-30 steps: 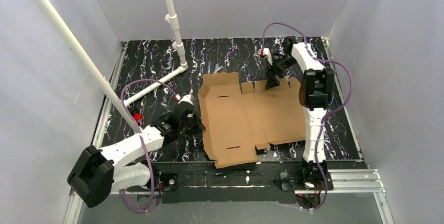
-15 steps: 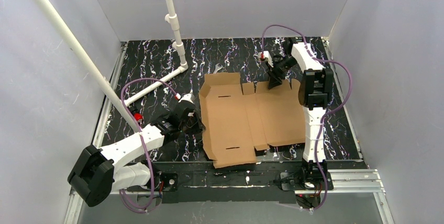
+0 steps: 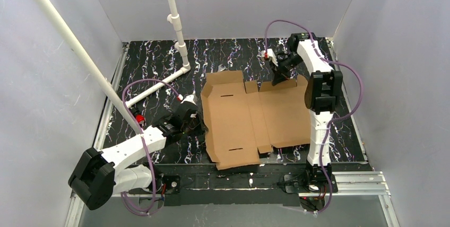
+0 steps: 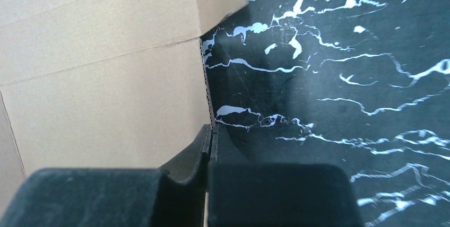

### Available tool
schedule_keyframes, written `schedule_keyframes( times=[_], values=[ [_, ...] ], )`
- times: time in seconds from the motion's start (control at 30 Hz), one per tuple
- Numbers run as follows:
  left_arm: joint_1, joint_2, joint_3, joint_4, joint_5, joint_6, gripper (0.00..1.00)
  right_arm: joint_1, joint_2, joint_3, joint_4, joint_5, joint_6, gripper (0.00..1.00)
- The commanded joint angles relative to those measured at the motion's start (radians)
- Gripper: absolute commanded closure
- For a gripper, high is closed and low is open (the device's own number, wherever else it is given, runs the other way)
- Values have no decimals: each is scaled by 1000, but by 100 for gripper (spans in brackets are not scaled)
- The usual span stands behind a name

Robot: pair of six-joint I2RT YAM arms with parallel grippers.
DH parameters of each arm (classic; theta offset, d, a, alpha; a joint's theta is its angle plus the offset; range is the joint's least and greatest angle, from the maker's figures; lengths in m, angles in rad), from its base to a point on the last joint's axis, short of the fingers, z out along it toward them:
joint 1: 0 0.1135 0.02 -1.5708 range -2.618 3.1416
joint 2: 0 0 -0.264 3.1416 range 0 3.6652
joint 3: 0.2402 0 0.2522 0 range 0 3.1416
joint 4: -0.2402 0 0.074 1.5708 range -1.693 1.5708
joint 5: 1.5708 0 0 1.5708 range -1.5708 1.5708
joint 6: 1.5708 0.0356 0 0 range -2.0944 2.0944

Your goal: Fold the paper box

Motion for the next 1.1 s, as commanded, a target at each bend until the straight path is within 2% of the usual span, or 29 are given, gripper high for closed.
schedule_keyframes(
  times=[0.0,0.1,0.17,0.23,0.3,0.33,0.47,0.63,0.77,1.07],
  values=[
    [3,-51,69,-46,0,64,85,21,-155,-2,-6,40,-51,99],
    [7,-104,110,-122,1,161,69,46,-237,8,-6,99,-65,99],
    [8,-165,133,-152,10,233,53,61,-307,8,-6,124,-73,99],
    [10,-227,149,-156,32,277,29,74,-367,1,-6,143,-84,99],
    [13,-292,156,-148,45,313,9,89,-428,-13,3,166,-92,99],
    [15,-328,159,-146,61,333,3,96,-456,-23,11,177,-94,99],
    [21,-423,197,-115,140,466,2,128,-548,-55,52,229,-98,99],
    [23,-399,342,-89,236,672,2,158,-611,-42,83,262,-89,99],
    [23,-308,493,-73,241,794,2,160,-631,-27,91,253,-60,99],
    [24,27,947,-241,226,1052,2,161,-655,-28,94,201,-32,99]
  ],
)
